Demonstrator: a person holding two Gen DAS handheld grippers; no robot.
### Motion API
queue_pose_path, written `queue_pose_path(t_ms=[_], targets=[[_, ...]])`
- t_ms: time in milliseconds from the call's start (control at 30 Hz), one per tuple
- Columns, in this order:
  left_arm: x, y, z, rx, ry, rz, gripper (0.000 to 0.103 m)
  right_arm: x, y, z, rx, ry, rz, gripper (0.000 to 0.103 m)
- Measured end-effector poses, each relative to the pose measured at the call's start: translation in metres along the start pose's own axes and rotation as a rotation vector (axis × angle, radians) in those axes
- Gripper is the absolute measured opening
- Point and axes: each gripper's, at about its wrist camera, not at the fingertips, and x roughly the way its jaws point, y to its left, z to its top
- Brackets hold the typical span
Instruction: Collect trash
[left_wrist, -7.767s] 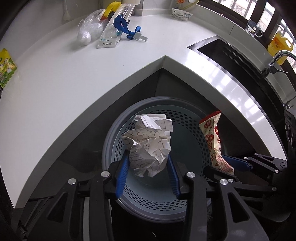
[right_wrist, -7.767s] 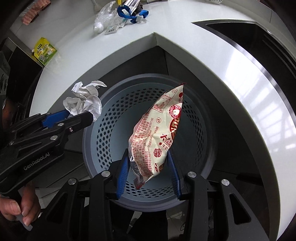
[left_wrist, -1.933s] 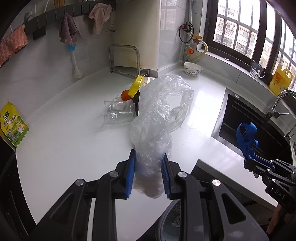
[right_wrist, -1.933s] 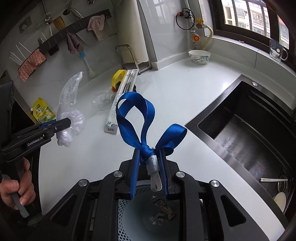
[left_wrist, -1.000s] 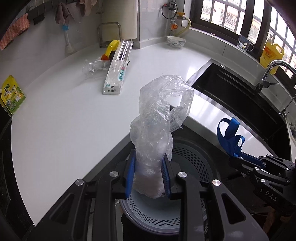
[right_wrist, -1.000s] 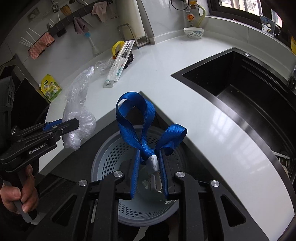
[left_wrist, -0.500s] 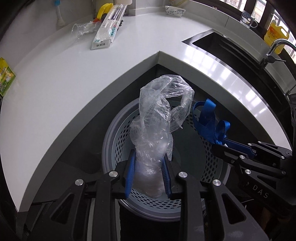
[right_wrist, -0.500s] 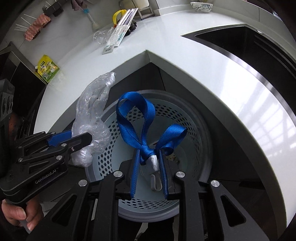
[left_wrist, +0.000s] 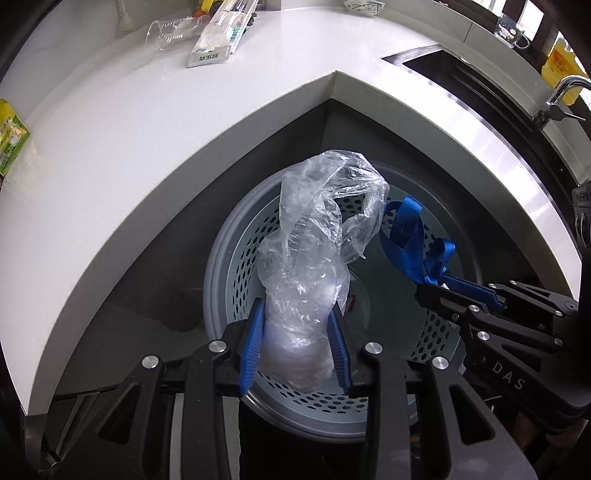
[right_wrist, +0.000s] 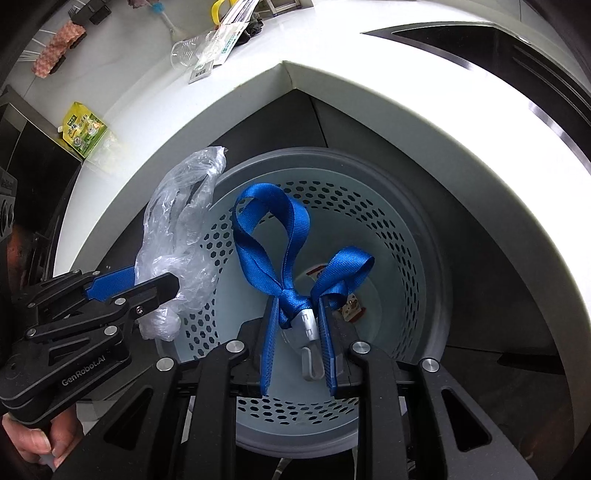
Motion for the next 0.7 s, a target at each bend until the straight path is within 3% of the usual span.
queue_pose_path(t_ms=[67,133,167,333,700], targets=[[-0.002,0.001,0.0,-0.009,-0.003,0.011,0.048,0.004,-0.001,0.002,0.006,0.015,0.0,0.027],[-0.006,0.003,0.001,-0.021,-0.017,0.017,0.059,0.003,-0.002,0.003,0.013,0.012,-0.001,0.053],[-0.009,0.004,0.001,-0.024,-0.024,0.02,0.061,0.001,-0.003,0.003,0.015,0.003,0.003,0.057],[-0.015,0.007,-0.001,-0.037,-0.024,0.038,0.068,-0.003,-0.005,0.006,0.007,-0.01,0.001,0.058],[-0.035,0.013,0.006,-0.07,-0.054,0.066,0.073,-0.019,-0.004,0.009,-0.002,-0.032,-0.008,0.058]])
